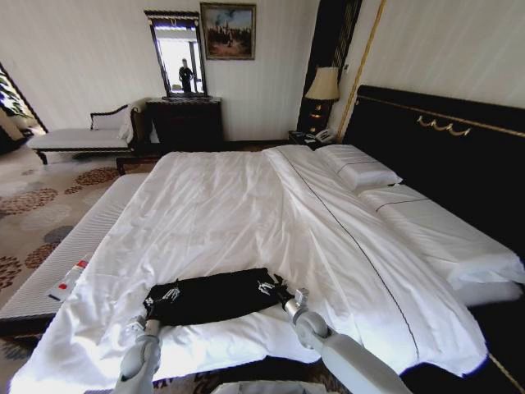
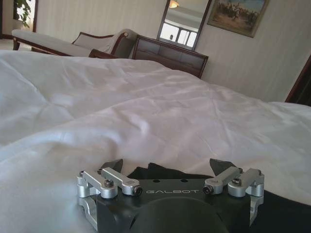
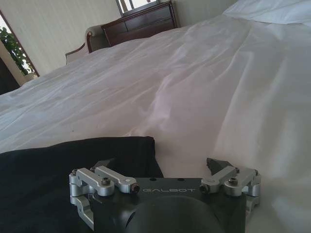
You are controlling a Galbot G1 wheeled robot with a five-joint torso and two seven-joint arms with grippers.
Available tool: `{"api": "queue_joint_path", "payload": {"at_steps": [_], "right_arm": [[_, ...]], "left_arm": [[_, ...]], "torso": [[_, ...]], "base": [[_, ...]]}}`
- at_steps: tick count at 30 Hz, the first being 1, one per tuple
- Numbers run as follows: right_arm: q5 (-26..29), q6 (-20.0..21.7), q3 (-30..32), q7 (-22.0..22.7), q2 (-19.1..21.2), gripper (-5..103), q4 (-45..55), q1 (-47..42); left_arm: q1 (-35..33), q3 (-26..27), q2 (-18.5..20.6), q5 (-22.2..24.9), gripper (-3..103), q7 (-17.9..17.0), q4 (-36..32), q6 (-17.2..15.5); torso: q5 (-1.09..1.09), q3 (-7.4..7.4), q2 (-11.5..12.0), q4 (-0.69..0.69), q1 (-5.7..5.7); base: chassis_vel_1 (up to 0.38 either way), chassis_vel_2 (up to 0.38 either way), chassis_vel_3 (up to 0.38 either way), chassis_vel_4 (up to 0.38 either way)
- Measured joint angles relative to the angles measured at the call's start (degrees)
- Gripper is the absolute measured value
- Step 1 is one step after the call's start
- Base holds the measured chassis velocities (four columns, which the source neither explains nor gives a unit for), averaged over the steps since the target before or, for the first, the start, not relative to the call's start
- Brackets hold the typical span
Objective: Fold the clothes on the bed.
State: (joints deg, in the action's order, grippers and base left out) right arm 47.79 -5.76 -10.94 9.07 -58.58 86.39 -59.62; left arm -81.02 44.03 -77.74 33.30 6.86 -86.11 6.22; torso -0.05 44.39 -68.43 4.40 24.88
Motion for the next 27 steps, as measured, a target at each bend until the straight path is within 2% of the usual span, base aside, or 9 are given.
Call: {"api": "queue_joint_path", "payload": {"at_steps": [4,7,10,12,17,19,22,24,27], "right_arm": [[0.2,-1.3,1.9,0.1,0.6,100,2.3,-0.2],[0.0,-3.1,4.5,0.2,1.9,100,7.0,-0.8],[1.3,-3.1,5.0,0.8,2.9,100,11.2,-2.3],[3.8,-1.7,3.9,2.2,3.9,100,15.7,-4.6],[3.3,1.2,0.9,3.1,3.9,100,16.2,-7.3],[2.6,1.8,0.5,3.4,3.7,100,15.6,-7.6],[0.0,7.0,-0.1,7.5,3.4,100,13.9,-9.1],[-0.2,7.7,-0.1,8.2,3.6,100,13.9,-9.3],[-2.0,11.4,0.7,13.3,5.1,100,14.1,-10.2]], "left_arm": [[-1.5,1.0,0.5,2.0,100,-0.1,-3.2,0.0],[-5.3,2.1,0.7,3.5,100,0.3,-10.3,0.1],[-8.0,2.2,0.6,3.1,100,0.7,-14.6,0.1],[-10.9,1.7,-0.2,0.1,100,0.9,-17.2,0.1],[-12.5,0.4,-1.9,-4.6,100,1.0,-14.6,0.6],[-12.5,0.2,-2.2,-5.1,100,1.0,-13.9,0.7],[-12.1,0.0,-2.8,-7.2,100,0.9,-10.3,1.1],[-12.0,0.1,-2.7,-7.3,100,0.9,-9.9,1.2],[-11.8,1.3,-1.8,-7.1,100,0.7,-9.1,1.2]], "torso": [[0.01,-0.01,0.0,0.01,0.0],[0.01,-0.01,0.0,0.0,0.0],[0.02,-0.01,0.0,0.0,0.0],[0.01,-0.02,0.0,0.01,-0.02],[0.0,-0.02,0.0,0.01,-0.02],[0.0,-0.02,0.0,0.01,-0.02],[0.01,-0.01,0.0,0.01,-0.02],[0.01,-0.01,0.0,0.01,-0.01],[0.01,-0.02,0.0,0.0,-0.02]], "base": [[0.0,0.0,0.0,0.0],[0.0,0.0,0.0,0.0],[0.0,0.0,0.0,0.0],[0.0,0.0,0.0,0.0],[0.0,0.0,0.0,0.0],[0.0,0.0,0.0,0.0],[0.0,0.0,0.0,0.0],[0.0,0.0,0.0,0.0],[0.0,0.0,0.0,0.0]]}}
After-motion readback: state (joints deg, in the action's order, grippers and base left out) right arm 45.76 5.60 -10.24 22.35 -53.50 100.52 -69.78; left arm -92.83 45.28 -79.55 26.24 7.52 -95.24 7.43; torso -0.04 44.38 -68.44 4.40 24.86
